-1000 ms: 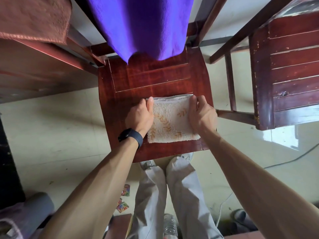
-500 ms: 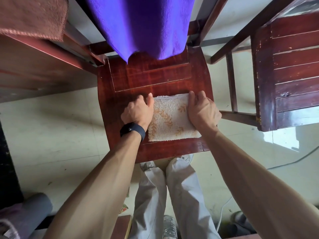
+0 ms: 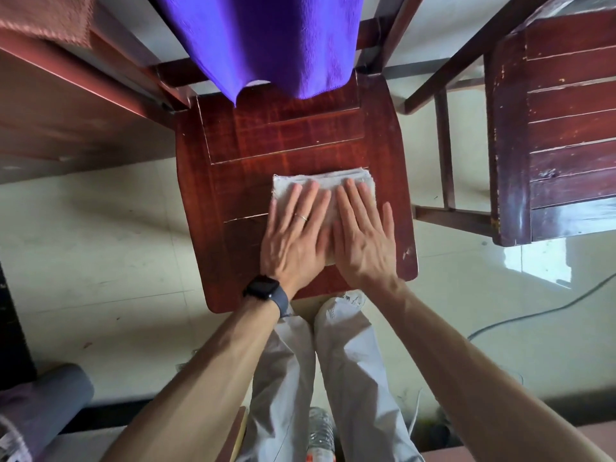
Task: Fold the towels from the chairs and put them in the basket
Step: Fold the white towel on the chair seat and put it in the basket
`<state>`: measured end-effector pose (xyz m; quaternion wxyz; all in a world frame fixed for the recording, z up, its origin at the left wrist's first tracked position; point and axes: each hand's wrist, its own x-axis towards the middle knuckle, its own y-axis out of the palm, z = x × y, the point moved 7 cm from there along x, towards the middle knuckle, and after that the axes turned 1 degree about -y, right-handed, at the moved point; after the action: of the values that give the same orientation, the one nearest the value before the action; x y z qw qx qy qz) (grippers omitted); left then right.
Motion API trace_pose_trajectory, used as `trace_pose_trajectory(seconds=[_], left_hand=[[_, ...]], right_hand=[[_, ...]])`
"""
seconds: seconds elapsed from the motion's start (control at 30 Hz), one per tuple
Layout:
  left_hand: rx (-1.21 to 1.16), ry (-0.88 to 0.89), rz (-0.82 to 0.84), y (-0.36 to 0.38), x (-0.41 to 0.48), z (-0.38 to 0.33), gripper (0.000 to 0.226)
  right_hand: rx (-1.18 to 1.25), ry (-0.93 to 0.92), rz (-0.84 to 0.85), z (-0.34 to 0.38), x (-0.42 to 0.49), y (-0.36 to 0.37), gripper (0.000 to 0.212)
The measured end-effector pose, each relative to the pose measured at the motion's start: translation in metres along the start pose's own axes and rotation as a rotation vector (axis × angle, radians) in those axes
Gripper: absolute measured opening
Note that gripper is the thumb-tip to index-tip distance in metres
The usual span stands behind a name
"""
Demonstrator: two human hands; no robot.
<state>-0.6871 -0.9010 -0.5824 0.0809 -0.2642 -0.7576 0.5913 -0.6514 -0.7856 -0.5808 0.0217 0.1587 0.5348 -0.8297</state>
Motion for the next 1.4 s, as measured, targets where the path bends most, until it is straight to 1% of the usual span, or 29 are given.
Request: trace_pose_trajectory(seconds=[0.07,0.23,0.37,0.43,0.5,0.57,0.67,0.73,0.77,0.83,0.87,0.9,0.93,1.0,1.07,1.1,1.2,1.33,1.4], left_hand=[[0.011,-0.005,0.04,0.007,0.011,0.008,0.059],[0.033,-0.048,0.063,0.018,0.016,0.016,0.068],[0.004,-0.128,0.077,0.022,0.013,0.018,0.072],[-0.012,-0.126,0.098,0.02,0.013,0.017,0.073],[-0.033,-0.15,0.115,0.016,0.013,0.017,0.075],[-0.079,-0.242,0.094,0.008,0.01,0.021,0.075],[-0.213,-0.357,-0.062,-0.019,0.001,0.026,0.072],[-0.372,-0.437,-0.171,-0.039,-0.005,0.032,0.069],[-0.493,-0.53,-0.176,-0.04,-0.007,0.039,0.067],[-0.75,-0.798,-0.082,-0.028,-0.012,0.052,0.066],[-0.831,-0.926,-0.001,-0.019,-0.014,0.057,0.066],[-0.868,-1.016,0.075,-0.014,-0.016,0.059,0.065],[-0.887,-1.071,0.12,-0.011,-0.017,0.061,0.063],[-0.922,-1.127,0.124,-0.01,-0.016,0.067,0.057],[-1.007,-1.149,0.16,-0.004,-0.013,0.07,0.041],[-1.056,-1.156,0.188,-0.003,-0.013,0.069,0.037],[-1.139,-1.129,0.261,0.001,-0.015,0.073,0.056],[-1.178,-1.024,0.306,-0.018,-0.016,0.071,0.062],[-1.205,-0.939,0.309,-0.036,-0.015,0.066,0.055]], right_hand=[[-0.047,-0.035,0.031,-0.009,0.015,0.005,0.058],[-0.125,-0.063,-0.012,-0.024,0.018,0.011,0.061],[-0.128,0.017,-0.029,-0.034,0.012,0.016,0.066],[-0.148,0.021,-0.011,-0.032,0.011,0.015,0.067],[-0.136,0.086,0.017,-0.033,0.008,0.012,0.07],[-0.066,0.215,0.012,-0.035,0.001,0.006,0.075],[0.093,0.338,-0.063,-0.038,-0.013,-0.012,0.077],[0.331,0.452,-0.107,-0.046,-0.016,-0.024,0.072],[0.463,0.526,-0.1,-0.051,-0.017,-0.024,0.066],[0.645,0.66,-0.045,-0.057,-0.015,-0.021,0.056],[0.685,0.71,-0.017,-0.058,-0.012,-0.019,0.054],[0.71,0.755,0.008,-0.059,-0.009,-0.019,0.054],[0.735,0.785,0.025,-0.059,-0.005,-0.019,0.053],[0.767,0.821,0.089,-0.063,0.005,-0.016,0.045],[0.802,0.82,0.187,-0.067,0.014,-0.014,0.041],[0.826,0.812,0.239,-0.069,0.017,-0.012,0.04],[0.95,0.774,0.305,-0.071,0.018,-0.011,0.038],[1.105,0.727,0.336,-0.063,0.006,-0.028,0.034],[1.124,0.673,0.343,-0.059,-0.003,-0.044,0.038]])
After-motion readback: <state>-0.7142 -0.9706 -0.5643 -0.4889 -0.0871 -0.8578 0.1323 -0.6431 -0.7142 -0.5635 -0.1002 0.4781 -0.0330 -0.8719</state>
